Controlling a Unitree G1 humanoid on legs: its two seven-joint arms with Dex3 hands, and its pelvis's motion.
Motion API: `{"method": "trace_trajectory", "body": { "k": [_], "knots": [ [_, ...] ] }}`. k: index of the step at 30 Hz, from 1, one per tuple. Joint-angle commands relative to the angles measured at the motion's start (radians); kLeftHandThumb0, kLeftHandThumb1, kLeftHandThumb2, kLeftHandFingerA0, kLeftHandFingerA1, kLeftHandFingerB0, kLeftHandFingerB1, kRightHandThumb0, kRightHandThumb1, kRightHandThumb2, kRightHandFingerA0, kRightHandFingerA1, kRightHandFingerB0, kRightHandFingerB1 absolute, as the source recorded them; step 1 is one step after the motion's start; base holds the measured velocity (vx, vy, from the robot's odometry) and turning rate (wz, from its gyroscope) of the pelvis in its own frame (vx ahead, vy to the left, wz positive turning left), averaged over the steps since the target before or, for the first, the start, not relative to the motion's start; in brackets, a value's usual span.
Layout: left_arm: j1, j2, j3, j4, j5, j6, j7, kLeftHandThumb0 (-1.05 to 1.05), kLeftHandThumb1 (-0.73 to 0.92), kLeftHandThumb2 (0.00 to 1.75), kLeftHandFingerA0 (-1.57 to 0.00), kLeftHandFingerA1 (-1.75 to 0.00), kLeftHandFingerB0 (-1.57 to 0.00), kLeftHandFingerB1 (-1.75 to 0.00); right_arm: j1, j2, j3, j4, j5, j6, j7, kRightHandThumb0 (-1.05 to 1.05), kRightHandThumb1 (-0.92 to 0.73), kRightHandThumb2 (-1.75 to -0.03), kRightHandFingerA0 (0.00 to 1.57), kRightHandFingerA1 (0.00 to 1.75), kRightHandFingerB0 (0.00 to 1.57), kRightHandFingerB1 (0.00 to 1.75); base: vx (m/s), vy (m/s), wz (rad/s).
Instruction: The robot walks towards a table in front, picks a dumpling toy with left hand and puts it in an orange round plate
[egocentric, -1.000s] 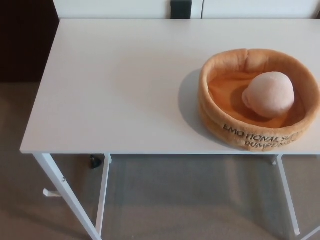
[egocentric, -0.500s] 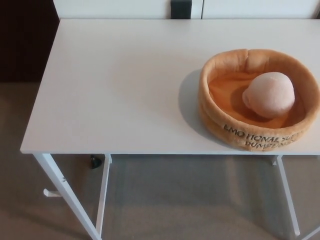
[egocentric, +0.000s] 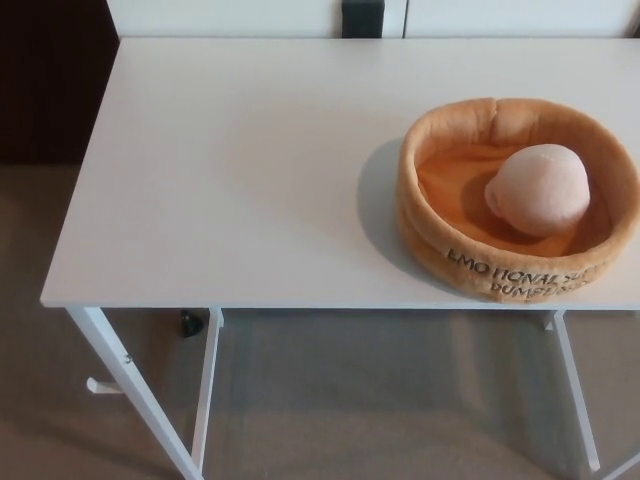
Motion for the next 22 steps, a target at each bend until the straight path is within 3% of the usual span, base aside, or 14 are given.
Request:
{"method": "trace_trajectory", "body": {
  "k": [1, 2, 14, 15, 16, 17, 22],
  "knots": [
    [-0.013, 0.008, 0.006, 0.05, -0.007, -0.126, 0.096, -0.32, 0.56, 0.57, -0.64, -0.56, -0.2, -0.28, -0.001, -0.029, -0.015, 0.013, 0.009, -0.014, -0.016, -0.52, -0.62, -0.86, 0.54, 0.56, 0.22, 0.43, 0.0, 0.0, 0.0],
    [-0.014, 0.009, 0.003, 0.052, -0.005, -0.128, 0.097, -0.34, 0.57, 0.57, -0.62, -0.53, -0.19, -0.28, 0.001, -0.029, -0.014, 0.011, 0.008, -0.016, -0.017, -0.44, -0.74, -0.62, 0.61, 0.45, 0.26, 0.3, 0.0, 0.0, 0.0],
    [-0.022, 0.015, -0.007, 0.07, 0.001, -0.147, 0.094, -0.35, 0.59, 0.58, -0.64, -0.51, -0.18, -0.28, -0.01, -0.027, -0.008, 0.019, 0.002, -0.011, -0.025, -0.45, -0.73, -0.62, 0.62, 0.44, 0.27, 0.3, 0.0, 0.0, 0.0],
    [-0.026, 0.011, 0.001, 0.071, -0.008, -0.143, 0.091, -0.33, 0.58, 0.58, -0.64, -0.51, -0.19, -0.28, -0.011, -0.028, -0.012, 0.018, 0.006, -0.013, -0.021, -0.52, -0.62, -0.85, 0.55, 0.56, 0.22, 0.42, 0.0, 0.0, 0.0],
    [-0.028, 0.01, 0.004, 0.072, -0.012, -0.142, 0.09, -0.33, 0.58, 0.58, -0.64, -0.51, -0.19, -0.28, -0.012, -0.028, -0.014, 0.017, 0.008, -0.014, -0.019, -0.52, -0.62, -0.85, 0.55, 0.56, 0.22, 0.42, 0.0, 0.0, 0.0],
    [-0.032, 0.011, -0.009, 0.072, 0.002, -0.137, 0.109, -0.36, 0.57, 0.57, -0.67, -0.53, -0.21, -0.29, -0.015, -0.03, -0.006, 0.018, -0.001, -0.018, -0.021, -0.45, -0.76, -0.63, 0.61, 0.44, 0.27, 0.31, 0.0, 0.0, 0.0],
    [-0.041, 0.014, -0.044, 0.072, 0.028, -0.14, 0.136, -0.36, 0.58, 0.58, -0.68, -0.52, -0.2, -0.29, -0.021, -0.033, 0.001, 0.014, -0.006, -0.015, -0.018, -0.46, -0.75, -0.62, 0.6, 0.43, 0.26, 0.3, 0.0, 0.0, 0.0]
  ]
}}
